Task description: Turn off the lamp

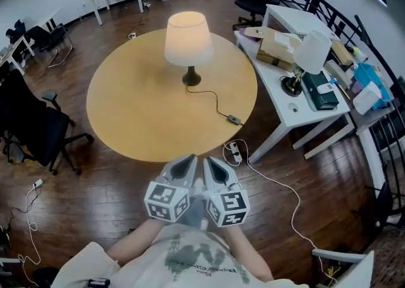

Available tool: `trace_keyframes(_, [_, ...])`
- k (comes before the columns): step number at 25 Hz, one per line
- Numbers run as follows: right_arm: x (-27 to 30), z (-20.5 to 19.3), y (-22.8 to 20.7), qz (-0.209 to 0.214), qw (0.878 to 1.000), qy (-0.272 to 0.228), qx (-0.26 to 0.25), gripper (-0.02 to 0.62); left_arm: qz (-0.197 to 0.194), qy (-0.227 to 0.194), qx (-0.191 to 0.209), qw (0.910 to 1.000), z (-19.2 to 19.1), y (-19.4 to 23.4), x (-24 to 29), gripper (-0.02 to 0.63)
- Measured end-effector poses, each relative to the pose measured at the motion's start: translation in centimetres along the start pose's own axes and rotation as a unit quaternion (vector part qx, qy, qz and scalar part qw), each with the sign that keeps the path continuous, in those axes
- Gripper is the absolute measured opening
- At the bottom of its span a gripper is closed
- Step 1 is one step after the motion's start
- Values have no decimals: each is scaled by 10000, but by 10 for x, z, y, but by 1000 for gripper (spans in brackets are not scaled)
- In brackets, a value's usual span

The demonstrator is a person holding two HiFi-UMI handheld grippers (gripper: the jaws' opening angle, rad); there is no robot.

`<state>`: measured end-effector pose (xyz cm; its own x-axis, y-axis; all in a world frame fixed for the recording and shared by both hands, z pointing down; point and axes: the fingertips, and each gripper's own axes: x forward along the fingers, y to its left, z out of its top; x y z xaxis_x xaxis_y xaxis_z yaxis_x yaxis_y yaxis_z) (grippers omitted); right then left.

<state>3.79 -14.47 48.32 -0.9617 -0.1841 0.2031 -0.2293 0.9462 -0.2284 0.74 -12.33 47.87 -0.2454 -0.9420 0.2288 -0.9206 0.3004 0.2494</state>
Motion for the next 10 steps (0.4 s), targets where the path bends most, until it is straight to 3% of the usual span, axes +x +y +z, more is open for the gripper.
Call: trace_keyframes(10, [-4,-3,-3,-46,10000,21,30,0,-112,31,7,9999,-3,-8,1,-3])
